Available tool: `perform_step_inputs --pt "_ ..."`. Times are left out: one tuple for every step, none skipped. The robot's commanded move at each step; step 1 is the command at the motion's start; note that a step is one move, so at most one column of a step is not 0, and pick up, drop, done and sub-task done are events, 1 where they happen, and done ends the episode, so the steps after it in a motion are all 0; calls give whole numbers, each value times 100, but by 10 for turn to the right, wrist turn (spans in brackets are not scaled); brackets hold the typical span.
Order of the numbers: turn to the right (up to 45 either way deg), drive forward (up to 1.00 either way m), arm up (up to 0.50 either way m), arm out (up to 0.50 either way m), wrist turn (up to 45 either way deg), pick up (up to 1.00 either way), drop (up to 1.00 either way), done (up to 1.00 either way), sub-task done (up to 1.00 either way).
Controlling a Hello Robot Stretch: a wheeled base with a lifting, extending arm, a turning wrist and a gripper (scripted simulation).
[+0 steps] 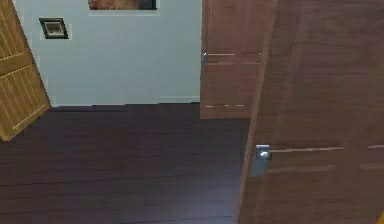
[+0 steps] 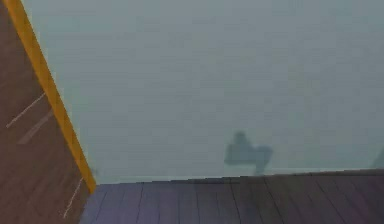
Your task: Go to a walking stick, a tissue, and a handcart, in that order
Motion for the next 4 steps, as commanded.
perform_step_inputs --pt "-450 0 0 0 0 0 0 0 0" --pt "0 40 0 0 0 0 0 0 0" --pt "-450 0 0 0 0 0 0 0 0" --pt "-30 0 0 0 0 0 0 0 0"
